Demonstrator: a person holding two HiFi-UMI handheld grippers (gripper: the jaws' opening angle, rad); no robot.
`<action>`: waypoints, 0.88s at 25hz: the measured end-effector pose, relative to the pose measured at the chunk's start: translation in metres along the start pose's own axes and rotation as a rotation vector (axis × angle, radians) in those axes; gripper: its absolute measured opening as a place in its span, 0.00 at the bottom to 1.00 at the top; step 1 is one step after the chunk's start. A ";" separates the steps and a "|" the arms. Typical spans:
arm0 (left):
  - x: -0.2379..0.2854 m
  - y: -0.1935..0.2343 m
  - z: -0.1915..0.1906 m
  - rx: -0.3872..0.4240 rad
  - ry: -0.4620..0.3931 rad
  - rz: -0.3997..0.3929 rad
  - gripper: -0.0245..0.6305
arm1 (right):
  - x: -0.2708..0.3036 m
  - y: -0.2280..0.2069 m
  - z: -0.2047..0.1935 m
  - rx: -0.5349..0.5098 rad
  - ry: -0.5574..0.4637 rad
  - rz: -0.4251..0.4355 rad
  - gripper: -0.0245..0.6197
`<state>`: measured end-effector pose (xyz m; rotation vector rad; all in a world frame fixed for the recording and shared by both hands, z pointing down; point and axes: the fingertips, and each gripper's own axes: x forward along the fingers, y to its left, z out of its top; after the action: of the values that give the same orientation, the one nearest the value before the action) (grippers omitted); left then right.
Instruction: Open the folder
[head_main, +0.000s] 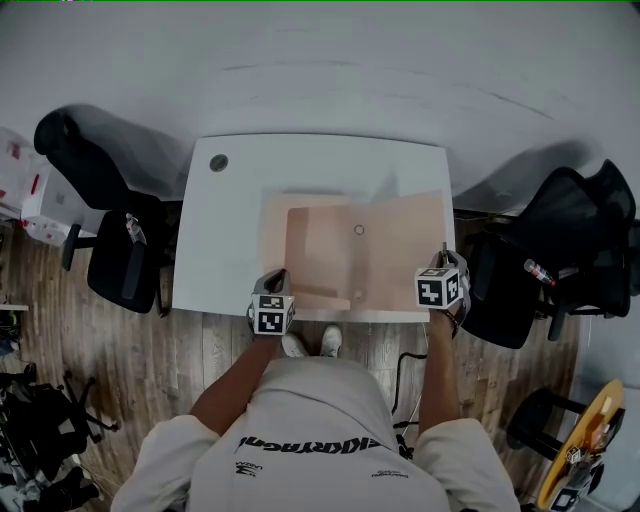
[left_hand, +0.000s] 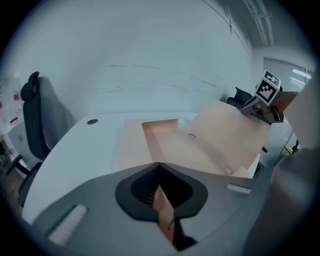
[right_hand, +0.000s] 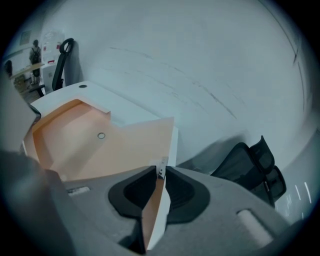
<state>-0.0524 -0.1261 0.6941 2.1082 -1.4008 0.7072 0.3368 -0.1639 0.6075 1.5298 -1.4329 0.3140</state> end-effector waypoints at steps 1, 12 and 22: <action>0.000 0.000 0.000 0.002 0.000 0.001 0.03 | 0.001 0.000 -0.001 -0.013 0.002 -0.009 0.11; 0.001 0.002 0.000 0.008 -0.004 0.002 0.04 | 0.011 0.004 -0.010 -0.127 0.014 -0.092 0.12; 0.001 0.002 0.000 0.012 -0.003 0.005 0.03 | 0.013 0.011 -0.014 -0.123 0.007 -0.059 0.19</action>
<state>-0.0542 -0.1270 0.6952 2.1168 -1.4069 0.7166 0.3364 -0.1593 0.6291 1.4659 -1.3736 0.1921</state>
